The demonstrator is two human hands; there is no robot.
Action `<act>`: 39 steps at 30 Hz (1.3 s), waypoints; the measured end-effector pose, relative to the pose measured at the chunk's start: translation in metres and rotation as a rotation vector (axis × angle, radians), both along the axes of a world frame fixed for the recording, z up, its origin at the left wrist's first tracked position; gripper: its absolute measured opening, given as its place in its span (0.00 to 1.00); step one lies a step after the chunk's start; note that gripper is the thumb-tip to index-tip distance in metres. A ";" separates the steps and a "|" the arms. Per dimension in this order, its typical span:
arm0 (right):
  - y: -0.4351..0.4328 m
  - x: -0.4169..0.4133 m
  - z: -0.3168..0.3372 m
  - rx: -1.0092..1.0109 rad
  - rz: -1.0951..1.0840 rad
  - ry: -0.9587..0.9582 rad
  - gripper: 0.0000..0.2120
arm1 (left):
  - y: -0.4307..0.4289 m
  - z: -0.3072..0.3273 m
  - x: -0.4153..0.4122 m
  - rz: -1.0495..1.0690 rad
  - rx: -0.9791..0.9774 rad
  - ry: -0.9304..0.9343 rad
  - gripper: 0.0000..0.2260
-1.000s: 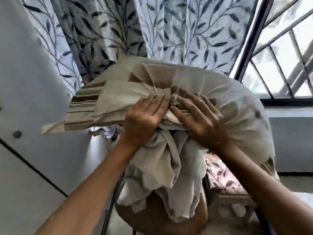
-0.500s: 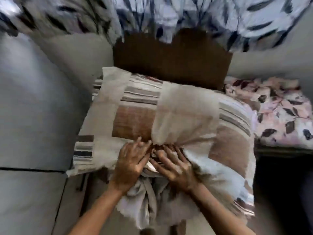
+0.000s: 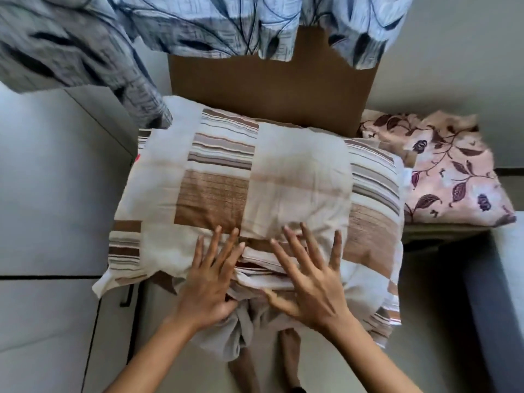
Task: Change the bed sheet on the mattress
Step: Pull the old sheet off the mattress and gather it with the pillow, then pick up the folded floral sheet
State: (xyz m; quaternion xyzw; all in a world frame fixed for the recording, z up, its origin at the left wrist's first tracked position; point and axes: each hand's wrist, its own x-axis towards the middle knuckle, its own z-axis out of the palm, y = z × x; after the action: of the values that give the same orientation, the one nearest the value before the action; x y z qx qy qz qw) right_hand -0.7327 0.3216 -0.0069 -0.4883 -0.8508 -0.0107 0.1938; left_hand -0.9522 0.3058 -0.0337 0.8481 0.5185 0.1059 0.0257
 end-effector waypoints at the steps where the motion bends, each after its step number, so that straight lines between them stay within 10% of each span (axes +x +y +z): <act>1: 0.001 0.003 0.005 -0.054 -0.074 0.024 0.32 | -0.001 0.008 0.002 -0.008 -0.053 0.032 0.48; 19: 0.077 0.195 0.106 -0.382 -0.711 0.146 0.20 | 0.120 0.146 0.245 -0.106 -0.228 0.010 0.43; 39: 0.207 0.431 -0.093 -0.767 -0.883 0.301 0.42 | 0.240 -0.067 0.486 0.008 -0.428 0.258 0.54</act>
State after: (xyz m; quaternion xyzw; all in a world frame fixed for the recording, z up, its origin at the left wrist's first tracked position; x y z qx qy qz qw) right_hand -0.3021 0.5286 -0.1001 -0.8266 -0.4742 0.2864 0.0993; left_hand -0.4659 0.5458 -0.1005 0.8278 0.5314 -0.1155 0.1379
